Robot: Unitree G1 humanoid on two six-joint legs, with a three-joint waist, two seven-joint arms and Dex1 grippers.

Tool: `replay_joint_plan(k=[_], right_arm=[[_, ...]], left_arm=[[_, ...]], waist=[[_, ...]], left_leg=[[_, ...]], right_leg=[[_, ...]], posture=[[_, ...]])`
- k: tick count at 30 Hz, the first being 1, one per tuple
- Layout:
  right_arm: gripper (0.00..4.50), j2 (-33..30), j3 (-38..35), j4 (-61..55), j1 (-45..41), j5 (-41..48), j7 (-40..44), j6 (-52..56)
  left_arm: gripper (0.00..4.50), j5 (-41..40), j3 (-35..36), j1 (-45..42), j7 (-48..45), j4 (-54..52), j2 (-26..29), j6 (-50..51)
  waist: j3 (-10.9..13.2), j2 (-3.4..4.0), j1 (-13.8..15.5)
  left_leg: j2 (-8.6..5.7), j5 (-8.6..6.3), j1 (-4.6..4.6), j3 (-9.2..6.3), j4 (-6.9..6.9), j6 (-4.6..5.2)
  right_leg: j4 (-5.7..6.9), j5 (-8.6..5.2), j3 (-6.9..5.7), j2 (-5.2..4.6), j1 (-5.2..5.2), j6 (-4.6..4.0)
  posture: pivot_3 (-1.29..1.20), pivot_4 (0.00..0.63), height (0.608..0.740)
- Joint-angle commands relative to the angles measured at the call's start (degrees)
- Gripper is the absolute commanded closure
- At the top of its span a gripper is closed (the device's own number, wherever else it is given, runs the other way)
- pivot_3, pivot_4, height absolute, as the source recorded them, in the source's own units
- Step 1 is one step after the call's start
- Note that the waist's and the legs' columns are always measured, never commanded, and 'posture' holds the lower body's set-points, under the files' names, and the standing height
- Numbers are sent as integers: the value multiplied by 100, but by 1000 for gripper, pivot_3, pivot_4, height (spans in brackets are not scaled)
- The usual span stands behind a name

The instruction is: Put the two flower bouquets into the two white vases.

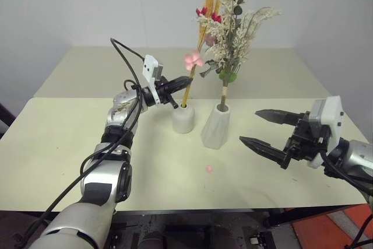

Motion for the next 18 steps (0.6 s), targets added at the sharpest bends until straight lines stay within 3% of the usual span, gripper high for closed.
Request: replay_joint_plan(k=[1, 6, 14, 18], right_arm=[[0, 5, -72, -108, -85, 0, -31, -170], [0, -1, -67, -109, -80, -22, -24, -175], [0, 19, -118, -108, 117, -37, 78, -202], [0, 16, -26, 29, 107, -79, 169, -222]], left_arm=[[4064, 31, -62, -63, -77, -48, 79, 30], [2592, -59, -91, 41, -280, -377, 290, 366], [147, -572, 75, 1059, -897, -2324, 1551, 1704], [22, -988, 342, 1670, -832, -3473, 2084, 2285]], waist=[[0, 0, -2], [0, 0, -9], [0, 1, -42], [0, 1, -16]], left_leg=[[0, 0, 0, 0, 0, 0], [1, 0, 0, 0, 0, 0], [6, 0, 7, 0, -2, 0], [8, 0, 8, 1, 0, 0]], right_leg=[[0, 0, 0, 0, 0, 0], [0, 0, 0, 0, -1, 0], [24, -1, 3, 3, -10, 0], [29, -2, 3, 1, -11, 1]], posture=[[0, 150, 740], [0, 150, 740], [0, 150, 740], [0, 150, 740]])
